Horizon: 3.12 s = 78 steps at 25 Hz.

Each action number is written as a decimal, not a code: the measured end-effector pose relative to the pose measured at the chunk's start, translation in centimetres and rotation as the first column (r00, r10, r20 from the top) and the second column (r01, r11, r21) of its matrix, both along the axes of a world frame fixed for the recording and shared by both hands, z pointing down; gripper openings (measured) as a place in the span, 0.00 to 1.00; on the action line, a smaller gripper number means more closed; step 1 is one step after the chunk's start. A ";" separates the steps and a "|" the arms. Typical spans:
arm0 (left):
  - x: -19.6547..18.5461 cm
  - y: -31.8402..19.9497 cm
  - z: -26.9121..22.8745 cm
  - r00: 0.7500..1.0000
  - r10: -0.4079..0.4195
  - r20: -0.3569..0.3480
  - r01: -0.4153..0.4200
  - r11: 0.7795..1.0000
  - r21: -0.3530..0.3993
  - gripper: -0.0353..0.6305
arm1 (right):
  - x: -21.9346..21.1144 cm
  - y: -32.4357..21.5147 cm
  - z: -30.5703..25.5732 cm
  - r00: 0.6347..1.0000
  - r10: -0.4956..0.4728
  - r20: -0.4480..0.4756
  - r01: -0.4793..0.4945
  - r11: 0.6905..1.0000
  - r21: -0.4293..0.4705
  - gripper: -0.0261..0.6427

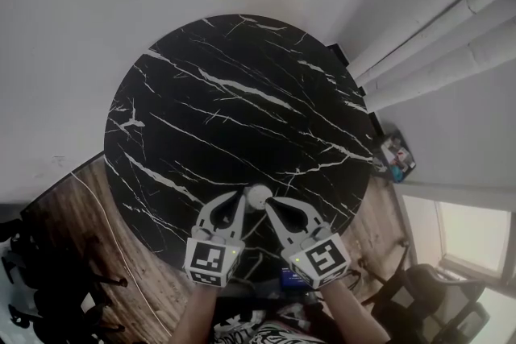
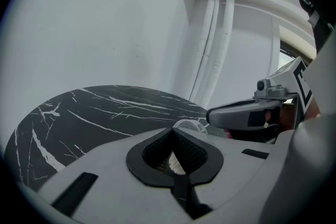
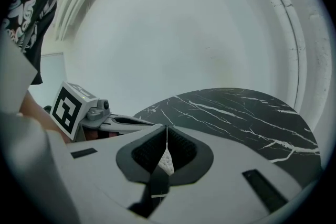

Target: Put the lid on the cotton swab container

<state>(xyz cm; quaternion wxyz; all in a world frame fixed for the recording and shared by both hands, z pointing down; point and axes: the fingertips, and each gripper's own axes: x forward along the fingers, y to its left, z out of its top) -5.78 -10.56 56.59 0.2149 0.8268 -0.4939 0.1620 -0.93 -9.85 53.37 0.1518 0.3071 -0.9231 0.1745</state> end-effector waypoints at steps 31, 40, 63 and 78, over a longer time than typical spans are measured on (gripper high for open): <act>0.5 0.5 1.1 1.000 0.007 -0.008 -0.007 0.999 -0.042 0.07 | -2.2 0.2 -0.4 0.994 -0.100 -0.045 0.102 0.994 0.042 0.07; 0.4 0.0 0.8 1.000 -0.008 -0.009 0.007 0.999 -0.035 0.07 | -1.5 0.0 0.4 0.995 -0.087 -0.051 0.088 0.996 0.022 0.07; 0.9 0.0 1.1 1.000 0.010 -0.020 -0.010 0.999 -0.045 0.07 | -0.6 -0.4 2.5 0.993 -0.074 -0.092 0.072 0.997 -0.018 0.07; 1.1 0.2 1.4 0.999 0.030 -0.040 -0.032 0.998 -0.050 0.07 | -0.3 -0.6 3.5 0.991 -0.075 -0.115 0.072 0.997 -0.028 0.07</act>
